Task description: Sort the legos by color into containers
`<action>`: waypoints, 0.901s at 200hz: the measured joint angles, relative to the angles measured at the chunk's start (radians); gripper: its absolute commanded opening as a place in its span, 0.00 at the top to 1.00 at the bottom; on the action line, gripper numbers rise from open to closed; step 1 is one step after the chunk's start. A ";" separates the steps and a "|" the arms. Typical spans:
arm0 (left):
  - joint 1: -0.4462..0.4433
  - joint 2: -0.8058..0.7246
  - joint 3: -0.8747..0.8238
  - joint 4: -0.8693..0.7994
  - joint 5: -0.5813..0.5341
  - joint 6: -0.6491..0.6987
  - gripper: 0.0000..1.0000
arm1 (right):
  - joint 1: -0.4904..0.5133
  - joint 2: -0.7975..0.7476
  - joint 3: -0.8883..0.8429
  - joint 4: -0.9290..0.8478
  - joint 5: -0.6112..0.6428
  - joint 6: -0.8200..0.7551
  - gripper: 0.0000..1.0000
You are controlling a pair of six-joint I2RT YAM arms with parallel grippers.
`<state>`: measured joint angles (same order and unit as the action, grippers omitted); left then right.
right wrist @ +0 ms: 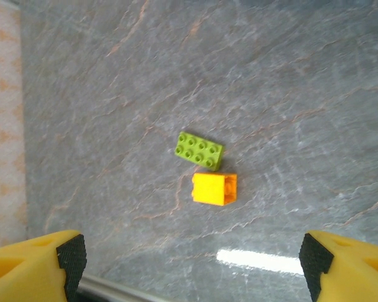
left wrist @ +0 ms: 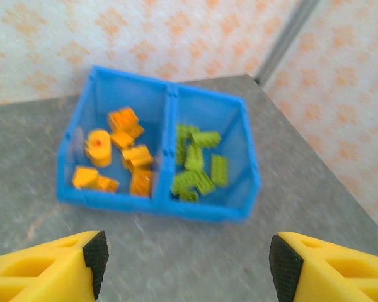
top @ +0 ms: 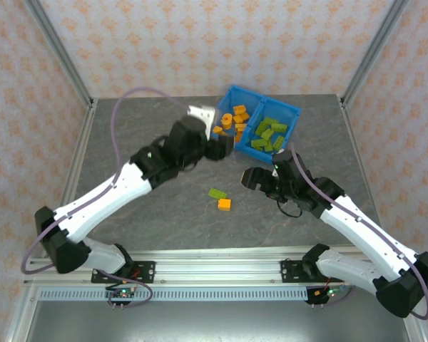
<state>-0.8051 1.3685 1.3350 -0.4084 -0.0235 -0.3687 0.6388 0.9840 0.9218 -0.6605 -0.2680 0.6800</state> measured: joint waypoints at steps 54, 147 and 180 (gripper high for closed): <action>-0.140 0.059 -0.460 0.014 -0.014 -0.229 0.17 | 0.000 0.020 -0.002 0.008 0.045 0.004 0.10; -0.195 0.371 -0.331 0.093 -0.038 -0.295 0.34 | 0.000 -0.040 -0.055 0.005 0.079 0.042 0.10; -0.195 0.410 -0.321 0.113 -0.039 -0.320 0.55 | 0.000 -0.052 -0.057 0.002 0.087 0.042 0.10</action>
<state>-1.0000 1.7786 1.0142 -0.2955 -0.0628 -0.6891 0.6388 0.9321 0.8646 -0.6582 -0.1814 0.7223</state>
